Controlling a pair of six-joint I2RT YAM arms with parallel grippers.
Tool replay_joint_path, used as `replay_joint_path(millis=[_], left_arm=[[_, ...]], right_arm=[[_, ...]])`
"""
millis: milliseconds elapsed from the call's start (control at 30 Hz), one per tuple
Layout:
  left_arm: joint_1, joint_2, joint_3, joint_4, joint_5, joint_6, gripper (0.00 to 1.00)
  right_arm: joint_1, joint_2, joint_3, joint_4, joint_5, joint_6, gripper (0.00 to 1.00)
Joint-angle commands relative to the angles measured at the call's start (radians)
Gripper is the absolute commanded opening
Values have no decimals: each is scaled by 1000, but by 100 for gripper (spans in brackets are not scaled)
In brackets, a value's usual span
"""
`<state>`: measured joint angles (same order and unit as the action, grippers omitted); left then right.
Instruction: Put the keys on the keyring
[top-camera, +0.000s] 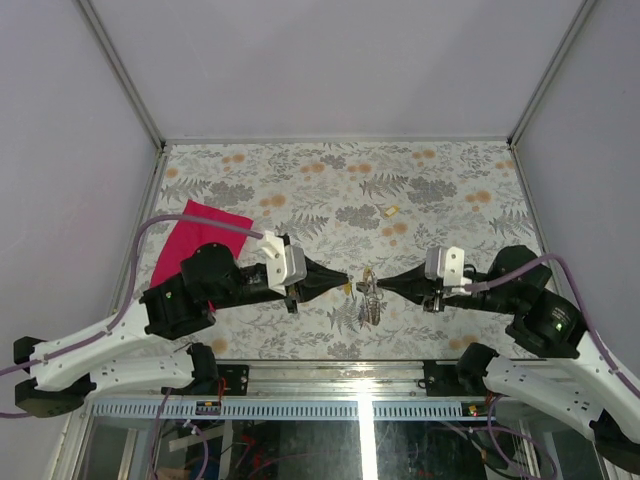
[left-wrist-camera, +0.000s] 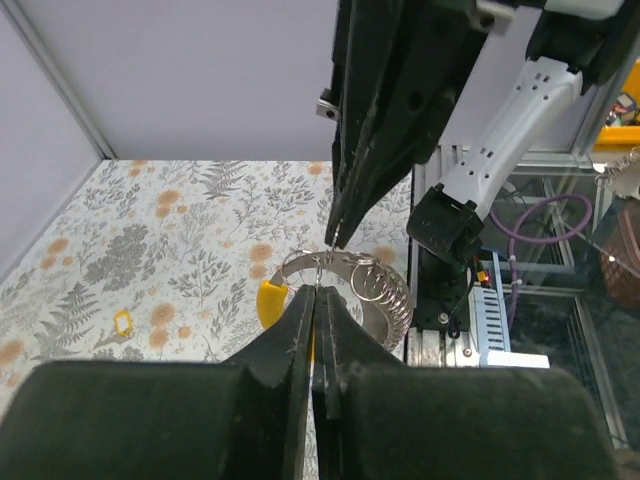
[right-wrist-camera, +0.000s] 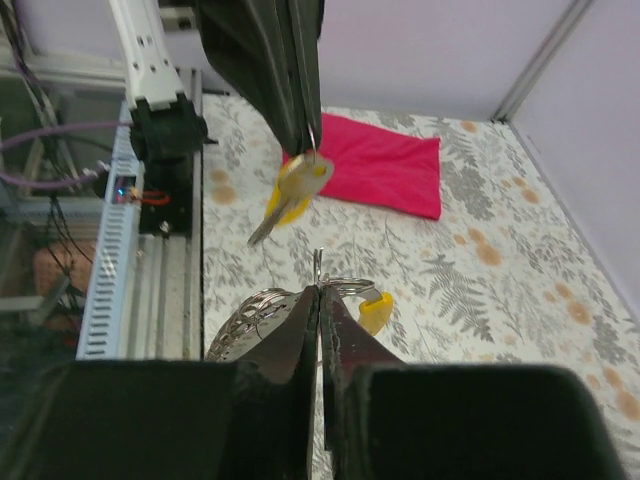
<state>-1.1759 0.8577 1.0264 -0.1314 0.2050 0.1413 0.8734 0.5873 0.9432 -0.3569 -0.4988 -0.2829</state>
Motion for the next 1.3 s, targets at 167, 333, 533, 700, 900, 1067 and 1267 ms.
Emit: replay_joint_path(millis=[167, 333, 533, 700, 900, 1067, 1267], left_arm=[[159, -15, 74, -73, 321, 107, 0], [163, -20, 98, -113, 374, 146, 0], [164, -46, 102, -120, 404, 156, 0], [163, -53, 105, -120, 404, 157, 0], [163, -45, 114, -120, 409, 159, 0], [163, -41, 117, -112, 408, 157, 0], [163, -37, 121, -106, 414, 154, 0]], right_arm=[[7, 95, 81, 250, -169, 257, 1], [6, 174, 113, 360, -290, 403, 1], [6, 211, 124, 436, -306, 532, 1], [6, 212, 114, 448, -298, 559, 0], [6, 214, 114, 434, -291, 564, 0], [6, 215, 111, 423, -291, 564, 0], [6, 216, 109, 400, -277, 550, 0]])
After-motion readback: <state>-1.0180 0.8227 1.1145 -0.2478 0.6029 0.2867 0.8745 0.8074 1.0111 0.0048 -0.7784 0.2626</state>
